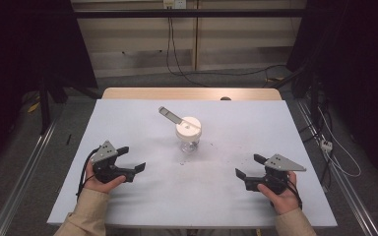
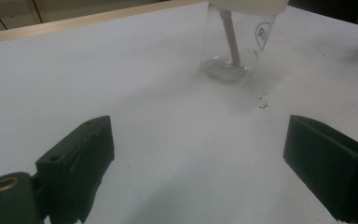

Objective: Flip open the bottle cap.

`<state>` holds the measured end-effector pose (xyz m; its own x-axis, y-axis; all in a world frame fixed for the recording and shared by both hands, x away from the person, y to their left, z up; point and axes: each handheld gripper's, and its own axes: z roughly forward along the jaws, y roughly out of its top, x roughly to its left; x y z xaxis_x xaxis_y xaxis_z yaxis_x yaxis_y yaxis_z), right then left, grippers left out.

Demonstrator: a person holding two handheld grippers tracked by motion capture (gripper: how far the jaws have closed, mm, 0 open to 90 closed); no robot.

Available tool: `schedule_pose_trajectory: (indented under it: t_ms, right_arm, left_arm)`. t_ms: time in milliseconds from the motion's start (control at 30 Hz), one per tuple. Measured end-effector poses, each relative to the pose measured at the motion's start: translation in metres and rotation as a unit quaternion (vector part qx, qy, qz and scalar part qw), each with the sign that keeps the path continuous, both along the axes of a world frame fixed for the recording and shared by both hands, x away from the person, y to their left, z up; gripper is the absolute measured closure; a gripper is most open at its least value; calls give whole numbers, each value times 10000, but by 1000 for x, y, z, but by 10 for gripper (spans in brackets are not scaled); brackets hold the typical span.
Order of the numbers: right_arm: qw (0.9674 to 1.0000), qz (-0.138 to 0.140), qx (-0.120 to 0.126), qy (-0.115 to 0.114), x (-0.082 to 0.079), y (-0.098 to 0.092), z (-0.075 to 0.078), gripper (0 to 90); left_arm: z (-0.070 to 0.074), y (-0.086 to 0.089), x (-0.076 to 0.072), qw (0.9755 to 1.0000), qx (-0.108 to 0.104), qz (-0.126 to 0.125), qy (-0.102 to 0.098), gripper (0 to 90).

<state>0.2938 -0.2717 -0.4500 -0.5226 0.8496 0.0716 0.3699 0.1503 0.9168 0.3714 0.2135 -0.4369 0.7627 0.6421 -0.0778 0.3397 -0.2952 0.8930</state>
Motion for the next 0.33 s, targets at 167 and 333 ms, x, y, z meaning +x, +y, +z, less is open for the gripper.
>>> schedule_pose_trajectory:
  t_ms: [167, 333]
  right_arm:
    - [10000, -20, -37, -9, -1, -2, 0, 116]
    - [10000, -40, -61, 26, 1, -2, -2, 115]
  left_arm:
    - [-3, 5, -1, 10000, 42, 83, 16, 83]
    - [-4, 5, 0, 9999, 46, 115, 40, 82]
